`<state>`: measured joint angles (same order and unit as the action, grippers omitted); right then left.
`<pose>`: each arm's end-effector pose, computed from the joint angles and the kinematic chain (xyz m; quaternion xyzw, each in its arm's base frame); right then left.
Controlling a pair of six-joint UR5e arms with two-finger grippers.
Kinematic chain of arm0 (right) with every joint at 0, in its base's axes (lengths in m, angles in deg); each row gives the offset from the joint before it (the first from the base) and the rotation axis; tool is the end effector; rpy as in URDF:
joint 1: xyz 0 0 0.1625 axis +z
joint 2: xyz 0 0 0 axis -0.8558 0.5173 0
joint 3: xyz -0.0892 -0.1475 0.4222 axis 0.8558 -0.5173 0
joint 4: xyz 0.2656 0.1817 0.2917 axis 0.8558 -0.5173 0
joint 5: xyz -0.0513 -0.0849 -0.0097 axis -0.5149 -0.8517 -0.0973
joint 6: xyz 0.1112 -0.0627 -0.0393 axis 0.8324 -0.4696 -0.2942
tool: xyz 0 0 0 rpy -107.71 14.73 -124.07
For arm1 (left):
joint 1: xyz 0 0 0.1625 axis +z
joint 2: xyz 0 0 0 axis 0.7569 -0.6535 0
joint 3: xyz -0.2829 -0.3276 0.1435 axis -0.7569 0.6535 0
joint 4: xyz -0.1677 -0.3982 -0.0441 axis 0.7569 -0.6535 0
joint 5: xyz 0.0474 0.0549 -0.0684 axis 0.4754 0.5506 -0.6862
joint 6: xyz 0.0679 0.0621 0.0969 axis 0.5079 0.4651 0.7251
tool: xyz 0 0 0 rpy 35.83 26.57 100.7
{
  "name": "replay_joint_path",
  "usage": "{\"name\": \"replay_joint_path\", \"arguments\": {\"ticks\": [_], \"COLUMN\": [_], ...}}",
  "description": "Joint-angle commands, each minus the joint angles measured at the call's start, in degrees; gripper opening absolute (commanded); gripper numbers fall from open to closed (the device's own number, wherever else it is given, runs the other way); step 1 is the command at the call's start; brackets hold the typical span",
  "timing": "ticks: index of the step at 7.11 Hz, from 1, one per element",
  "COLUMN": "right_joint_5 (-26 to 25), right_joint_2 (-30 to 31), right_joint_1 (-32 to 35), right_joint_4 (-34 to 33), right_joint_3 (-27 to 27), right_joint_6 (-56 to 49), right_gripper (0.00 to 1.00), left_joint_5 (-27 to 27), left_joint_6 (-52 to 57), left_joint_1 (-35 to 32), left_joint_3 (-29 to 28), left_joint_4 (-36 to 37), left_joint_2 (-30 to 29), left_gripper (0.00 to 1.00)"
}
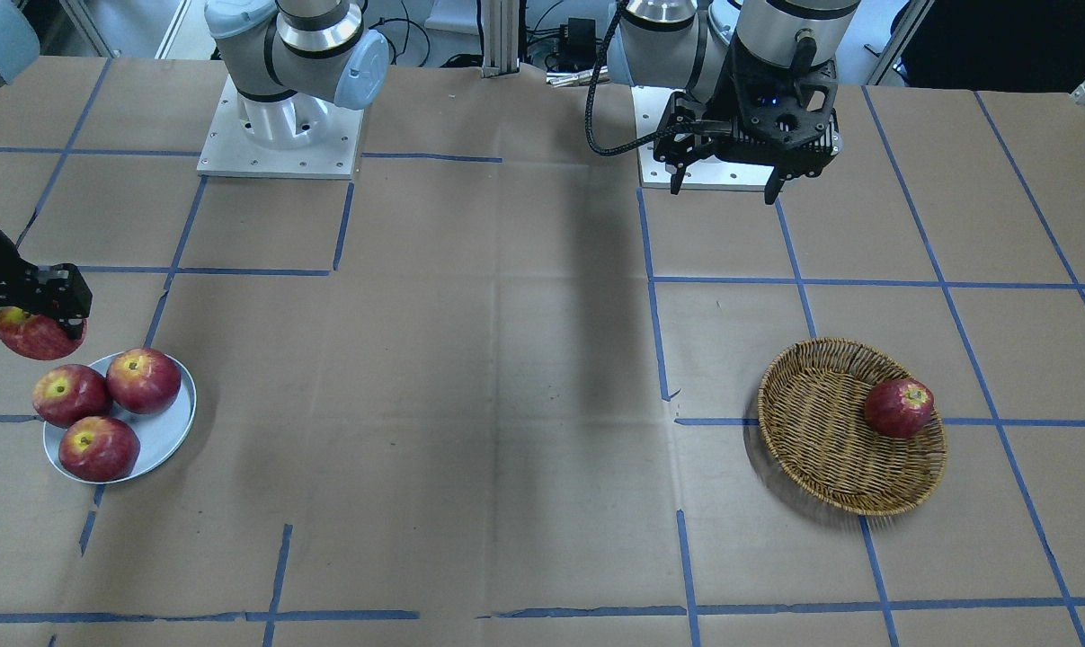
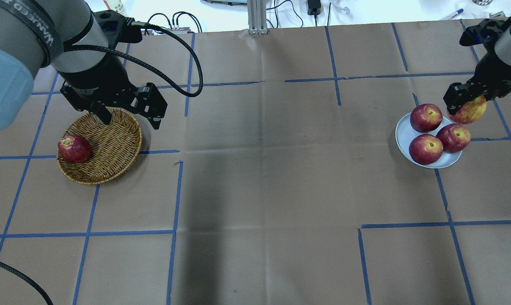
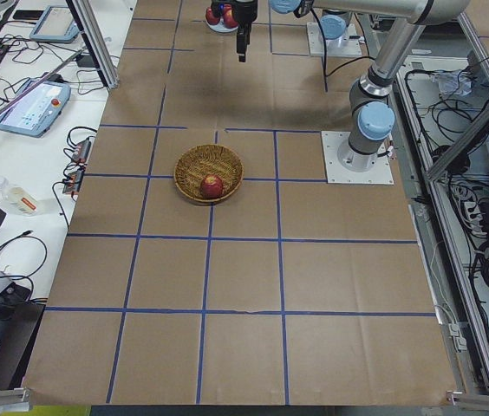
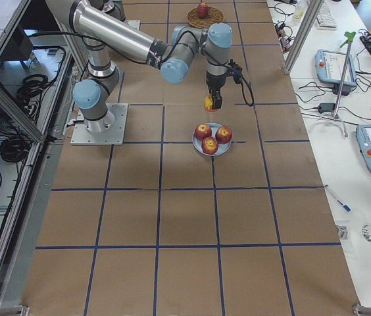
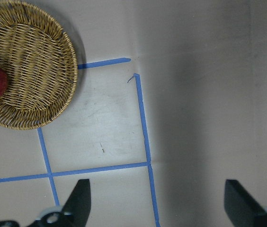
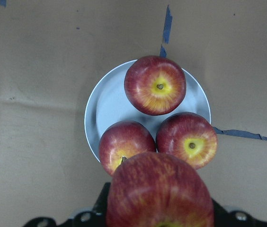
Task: Transfer apple from basket to plate
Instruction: 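Carry the apple with the right gripper over the white plate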
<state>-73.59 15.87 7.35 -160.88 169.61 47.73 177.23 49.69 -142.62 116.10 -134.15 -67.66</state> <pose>-0.0998 -0.5520 0.3529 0.0773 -0.9969 0.0087 0.0124 -0.1572 -0.4694 0.4988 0.0676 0.9975 0.0110 0.0161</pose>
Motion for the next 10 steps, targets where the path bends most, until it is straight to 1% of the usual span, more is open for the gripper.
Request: {"name": "replay_joint_path", "arguments": {"ticks": [1, 3, 5, 7, 10], "right_joint_5": [1.05, 1.14, 1.22, 2.36, 2.28], "right_joint_2": [-0.08, -0.26, -3.4, -5.52, -6.32], "right_joint_1": [-1.25, -1.25, -1.25, -1.25, -1.25], "right_joint_4": [-8.75, -11.97, -14.61, -16.9, -17.17], "right_joint_3": [6.74, 7.92, 7.65, 7.57, 8.01], "right_joint_6": [-1.77, -2.04, -1.95, -2.04, -2.21], "right_gripper": [0.49, 0.5, 0.5, 0.5, 0.5], "left_joint_5": [0.0, 0.0, 0.0, 0.0, 0.0], "left_joint_6": [0.0, 0.0, 0.0, 0.0, 0.0], "left_joint_1": [0.0, 0.0, 0.0, 0.0, 0.0], "left_joint_3": [-0.05, -0.05, 0.04, 0.04, 0.04], "left_joint_4": [0.0, 0.0, 0.0, 0.0, 0.0], "left_joint_2": [0.04, -0.05, 0.12, 0.12, 0.12], "left_gripper": [0.99, 0.99, 0.99, 0.99, 0.99]}}
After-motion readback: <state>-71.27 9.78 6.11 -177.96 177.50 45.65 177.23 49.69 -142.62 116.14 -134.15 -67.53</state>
